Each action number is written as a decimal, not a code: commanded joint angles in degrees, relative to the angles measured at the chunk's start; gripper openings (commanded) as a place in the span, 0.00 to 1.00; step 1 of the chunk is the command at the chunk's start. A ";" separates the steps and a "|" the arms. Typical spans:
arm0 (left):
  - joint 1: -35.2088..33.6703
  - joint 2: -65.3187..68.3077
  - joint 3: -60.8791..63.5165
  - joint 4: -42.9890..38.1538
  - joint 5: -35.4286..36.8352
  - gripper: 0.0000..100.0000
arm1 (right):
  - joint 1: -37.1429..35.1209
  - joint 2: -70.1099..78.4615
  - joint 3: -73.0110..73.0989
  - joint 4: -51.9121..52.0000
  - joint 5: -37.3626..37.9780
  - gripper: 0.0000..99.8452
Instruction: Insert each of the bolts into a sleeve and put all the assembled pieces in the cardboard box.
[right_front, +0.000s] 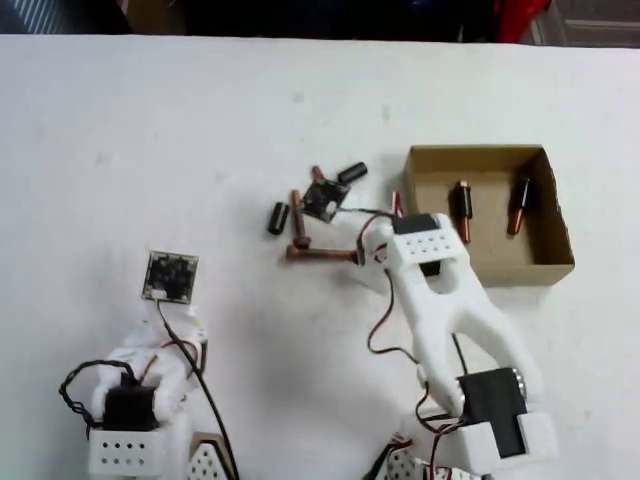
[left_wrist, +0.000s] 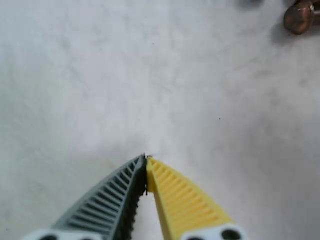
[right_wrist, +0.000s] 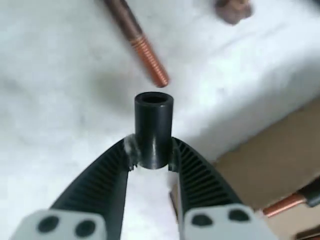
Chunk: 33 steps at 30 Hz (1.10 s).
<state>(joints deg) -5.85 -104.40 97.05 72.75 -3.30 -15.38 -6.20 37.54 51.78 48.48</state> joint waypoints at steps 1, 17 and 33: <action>0.66 -0.22 -0.09 0.53 -0.62 0.03 | -0.22 1.36 -0.53 0.40 -5.36 0.02; 0.66 -0.22 -0.09 0.35 -0.62 0.03 | -0.84 1.71 -1.23 0.66 -5.98 0.16; 0.66 -0.22 0.00 0.44 -0.62 0.03 | -3.74 9.63 -4.40 0.13 -5.98 0.08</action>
<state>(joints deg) -5.85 -104.40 97.05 72.75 -3.30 -19.69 1.98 36.04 51.60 42.77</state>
